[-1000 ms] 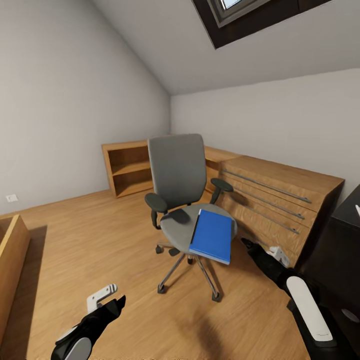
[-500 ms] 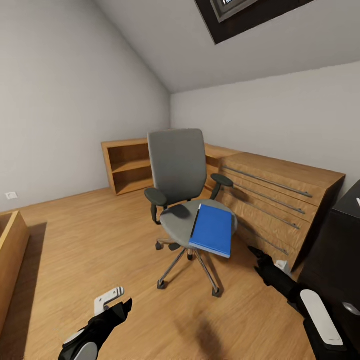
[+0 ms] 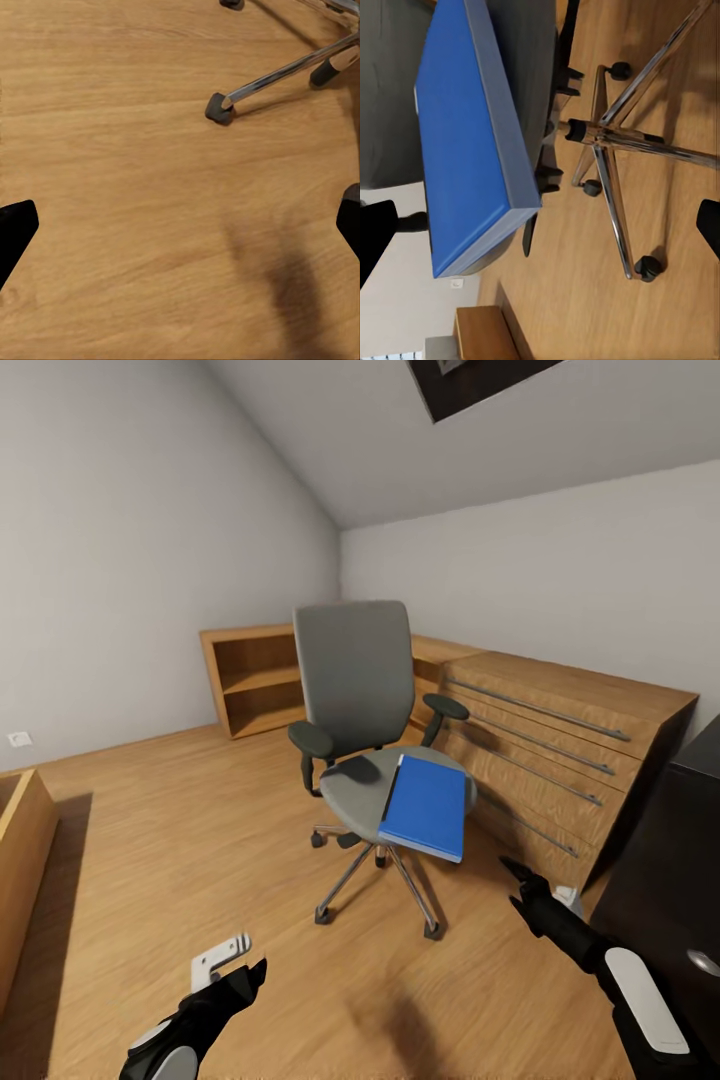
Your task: In the bedroom, organize the workspace by keeping the computer under the desk, ensuring the monitor is on the desk, placing the keyboard on the desk next to the monitor, placing the mouse on the desk next to the keyboard, moving the folder from the swivel chair onto the desk next to the mouse, stacking the notebook on top of the folder with the pen on top of the notebook, and positioning the swivel chair next to the desk.
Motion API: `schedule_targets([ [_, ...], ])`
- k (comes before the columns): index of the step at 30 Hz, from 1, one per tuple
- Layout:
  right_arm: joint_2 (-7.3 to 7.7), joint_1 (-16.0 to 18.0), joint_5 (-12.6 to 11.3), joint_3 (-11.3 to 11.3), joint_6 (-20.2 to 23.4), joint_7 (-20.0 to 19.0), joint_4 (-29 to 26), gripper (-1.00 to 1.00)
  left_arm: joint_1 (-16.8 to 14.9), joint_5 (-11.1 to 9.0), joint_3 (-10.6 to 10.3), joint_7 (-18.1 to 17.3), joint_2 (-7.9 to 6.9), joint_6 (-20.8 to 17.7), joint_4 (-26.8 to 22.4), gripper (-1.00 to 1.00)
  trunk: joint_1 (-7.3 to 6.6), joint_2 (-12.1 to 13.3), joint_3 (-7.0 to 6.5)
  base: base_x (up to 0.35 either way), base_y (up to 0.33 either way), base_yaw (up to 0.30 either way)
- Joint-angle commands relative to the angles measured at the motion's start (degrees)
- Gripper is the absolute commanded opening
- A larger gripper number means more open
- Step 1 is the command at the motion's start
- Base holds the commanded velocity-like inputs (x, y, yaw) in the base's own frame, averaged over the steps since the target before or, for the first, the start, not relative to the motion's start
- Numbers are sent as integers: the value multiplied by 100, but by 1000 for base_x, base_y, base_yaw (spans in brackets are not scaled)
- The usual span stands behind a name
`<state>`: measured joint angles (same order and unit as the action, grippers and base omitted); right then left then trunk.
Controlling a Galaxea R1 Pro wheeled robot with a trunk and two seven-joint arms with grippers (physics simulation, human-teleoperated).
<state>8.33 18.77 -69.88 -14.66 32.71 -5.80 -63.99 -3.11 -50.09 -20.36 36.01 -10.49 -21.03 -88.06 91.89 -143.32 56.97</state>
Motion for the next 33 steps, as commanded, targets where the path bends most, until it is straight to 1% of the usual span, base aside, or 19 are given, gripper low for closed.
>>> schedule_targets([
  [1,-3,4,-4,-11,34,-16,1,100,-5,-36,-12,46,-4,-6,-9,100,1,-4,28,0,0,0],
  [6,-14,4,-7,2,29,-19,-43,100,-5,-36,-12,46,1,-6,-8,100,14,-11,139,0,0,0],
  [11,-69,4,-11,3,26,-13,-376,100,-5,-36,-12,46,-1,-6,-9,100,27,-18,250,0,0,0],
  [12,-161,4,-11,-1,26,-12,-499,100,-5,-36,-12,46,1,-6,-7,100,29,-19,272,0,0,0],
  [13,-200,4,-12,-3,26,-13,-525,100,-5,-36,-12,46,2,-6,-8,100,32,-20,294,0,0,0],
  [14,-280,4,-11,-9,25,-5,-564,100,-5,-36,-12,46,2,-6,-9,100,35,-22,316,0,0,0],
  [17,-384,4,-10,-11,19,15,-593,100,-5,-36,-12,46,0,-6,-9,100,42,-26,383,0,0,0],
  [18,-464,4,-8,3,-2,42,-606,100,-5,-36,-12,46,-3,-6,-8,100,45,-27,405,0,0,0],
  [19,-732,4,-34,100,-102,75,-628,100,-5,-36,-12,46,-5,-6,-3,100,45,-27,405,0,0,0],
  [21,-897,4,-37,106,-238,76,-629,100,-5,-36,-12,46,-5,-6,-2,100,45,-27,405,0,0,0],
  [22,-1178,4,-43,100,-792,83,-624,100,-5,-36,-12,46,-6,-6,-2,100,45,-27,405,0,0,0],
  [23,-1280,4,-48,107,-1223,85,-611,100,-5,-36,-12,45,-6,-6,-1,100,45,-27,405,0,0,0],
  [24,-1344,4,-47,122,-1629,82,-604,100,-5,-36,-12,45,-6,-6,-1,100,45,-27,405,0,0,0],
  [26,-1410,4,-42,176,-2188,80,-598,100,-5,-36,-14,52,-4,-5,-1,100,50,-30,449,0,0,0],
  [27,-1432,4,-41,207,-2331,80,-591,100,-5,-34,-15,56,-3,-3,-1,100,53,-31,472,0,0,0],
  [28,-1486,4,-41,332,-2742,79,-521,100,-5,-35,-18,73,0,0,-1,100,55,-32,494,0,0,0],
  [29,-1507,4,-45,418,-2987,79,-450,100,-5,-32,-21,79,1,1,-1,100,58,-34,516,0,0,0],
  [33,-1537,4,-50,565,-3522,83,-304,100,-5,-28,-41,88,3,2,-1,100,68,-39,604,0,0,0],
])
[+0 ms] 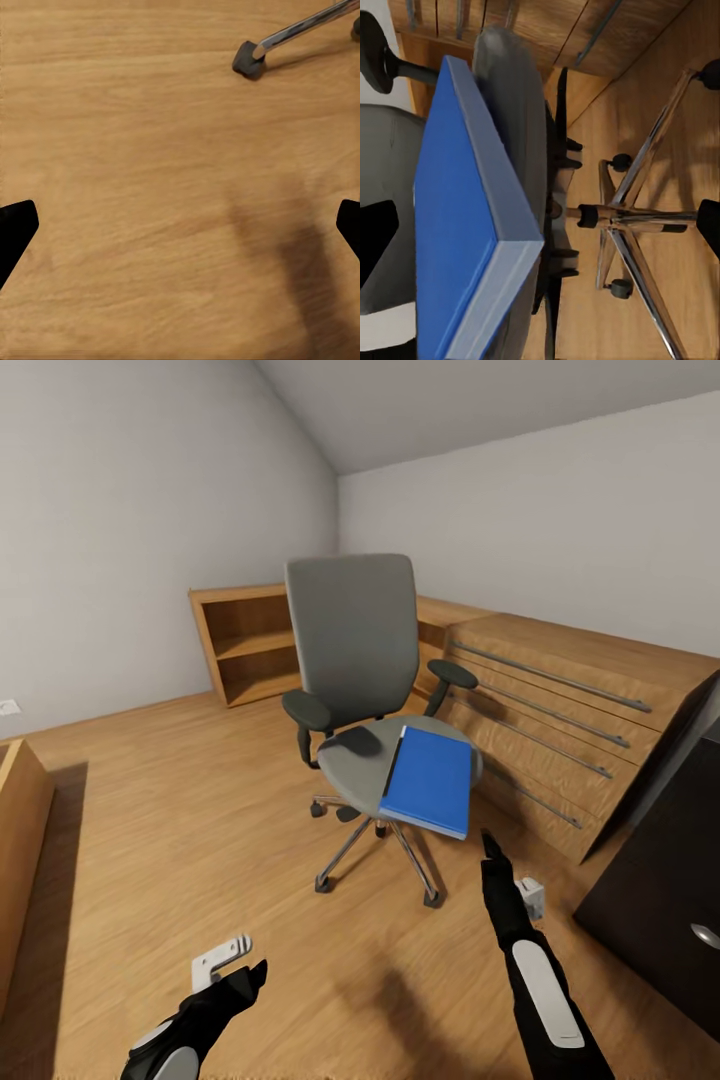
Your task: In the bedroom, organize the workspace by keeping the computer under the desk, ensuring the monitor is on the desk, placing the keyboard on the desk next to the monitor, placing the mouse on the desk next to the keyboard, moving the folder from the swivel chair onto the desk next to the mouse, stacking the notebook on top of the folder with the pen on top of the notebook, and positioning the swivel chair next to the desk.
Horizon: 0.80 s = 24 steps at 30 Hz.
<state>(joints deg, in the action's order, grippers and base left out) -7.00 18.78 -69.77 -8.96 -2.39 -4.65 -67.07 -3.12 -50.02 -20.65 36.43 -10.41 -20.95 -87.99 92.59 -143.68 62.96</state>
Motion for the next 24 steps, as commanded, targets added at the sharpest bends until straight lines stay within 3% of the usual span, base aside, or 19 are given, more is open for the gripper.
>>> schedule_targets([
  [1,-6,3,-63,3,-45,-31,12,100,-5,-35,-13,46,-5,-6,-8,100,1,-4,28,0,0,0],
  [6,-11,3,-160,8,-152,-29,72,100,-5,-34,-18,48,-5,-6,-8,100,14,-11,139,0,0,0],
  [10,-12,3,-731,12,-139,-34,80,100,-5,-38,-63,48,1,-6,-5,100,24,-16,227,0,0,0],
  [11,-18,3,-1039,28,104,-40,80,100,-5,-35,-203,48,-3,-6,-1,100,24,-16,227,0,0,0],
  [14,-25,3,-1116,34,522,-54,75,100,-5,-34,-237,48,-4,-6,0,100,24,-16,227,0,0,0],
  [17,-22,3,-1455,34,1350,-75,55,100,-5,-34,-260,51,-5,-6,1,100,24,-16,227,0,0,0],
  [24,2,3,-1840,2,1595,-66,46,100,-5,-34,-264,56,-5,-4,1,100,29,-19,271,0,0,0],
])
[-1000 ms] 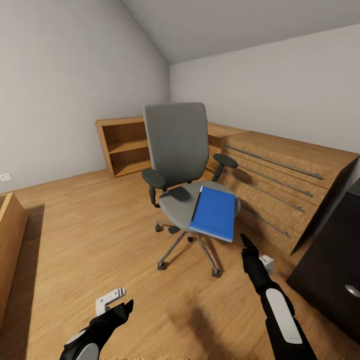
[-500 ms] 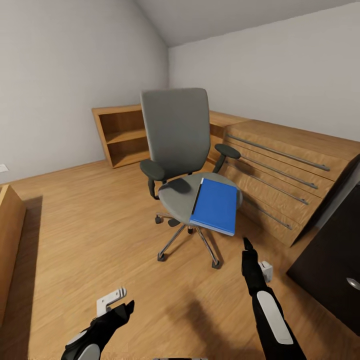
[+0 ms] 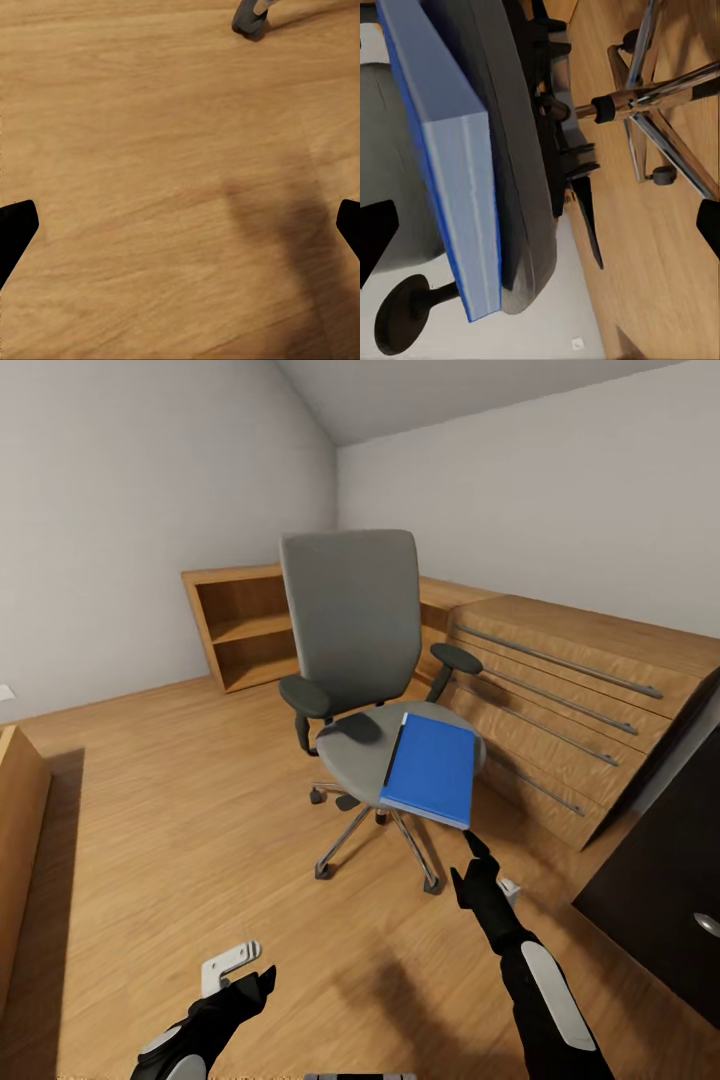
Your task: In the bedroom, organize the workspace by keeping the computer under the desk, ensuring the monitor is on the desk, placing the keyboard on the desk next to the monitor, placing the mouse on the desk next to the keyboard, moving the folder from the swivel chair onto the desk next to the mouse, stacking the notebook on top of the folder with the pen on top of the notebook, and positioning the swivel chair next to the desk.
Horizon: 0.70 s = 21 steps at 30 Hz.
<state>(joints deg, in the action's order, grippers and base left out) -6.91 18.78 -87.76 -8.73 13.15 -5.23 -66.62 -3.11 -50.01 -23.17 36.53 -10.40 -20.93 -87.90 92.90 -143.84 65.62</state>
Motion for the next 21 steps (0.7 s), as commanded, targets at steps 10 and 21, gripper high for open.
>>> schedule_targets([
  [10,2,3,-58,14,20,-256,-29,100,-5,-35,-12,48,-5,-8,-8,100,11,-9,116,0,0,0],
  [21,17,-1,179,486,35,-632,-65,100,-5,-35,-12,47,-5,-6,9,100,11,-9,116,0,0,0],
])
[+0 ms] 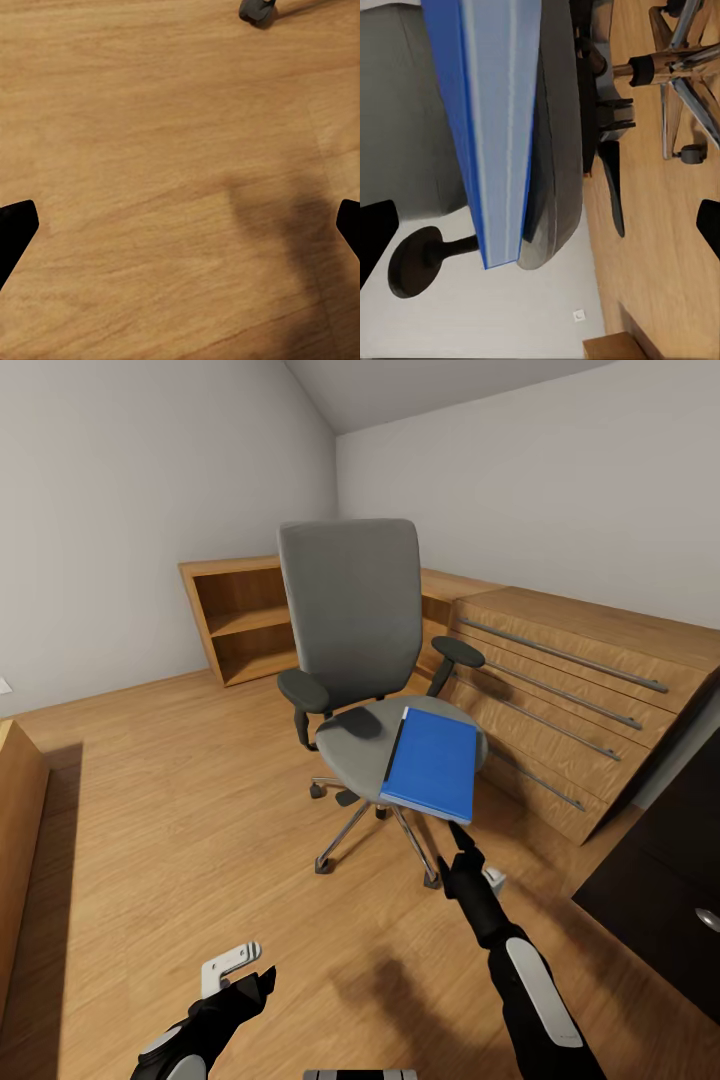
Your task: In the bedroom, organize the workspace by keeping the computer under the desk, ensuring the monitor is on the desk, placing the keyboard on the desk next to the monitor, placing the mouse on the desk next to the keyboard, moving the folder from the swivel chair onto the desk next to the mouse, stacking the notebook on top of the folder with the pen on top of the notebook, and positioning the swivel chair next to the desk.
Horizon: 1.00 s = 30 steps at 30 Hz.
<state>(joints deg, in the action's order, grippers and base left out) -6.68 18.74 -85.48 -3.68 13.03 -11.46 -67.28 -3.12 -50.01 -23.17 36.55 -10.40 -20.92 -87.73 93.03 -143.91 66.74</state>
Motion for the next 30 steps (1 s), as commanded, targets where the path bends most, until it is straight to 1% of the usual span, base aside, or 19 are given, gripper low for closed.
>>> schedule_targets([
  [1,-4,1,-16,-9,52,-30,-16,100,-5,-35,-12,46,-5,-5,-8,100,-1,-2,5,0,0,0],
  [5,-1,-2,126,4,54,-59,-42,100,-5,-35,-12,44,-5,-2,-8,100,-1,-2,5,0,0,0],
  [8,0,-2,181,7,52,-65,-47,100,-5,-35,-12,39,-12,0,-8,100,-1,-2,5,0,0,0],
  [21,8,-2,224,-9,35,-33,-40,100,-5,-44,-12,11,-14,0,1,100,-1,-2,5,28,0,0],
  [30,9,-2,225,-22,25,-23,-40,100,-5,-44,-15,11,-14,0,1,100,-1,-2,5,125,0,0],
])
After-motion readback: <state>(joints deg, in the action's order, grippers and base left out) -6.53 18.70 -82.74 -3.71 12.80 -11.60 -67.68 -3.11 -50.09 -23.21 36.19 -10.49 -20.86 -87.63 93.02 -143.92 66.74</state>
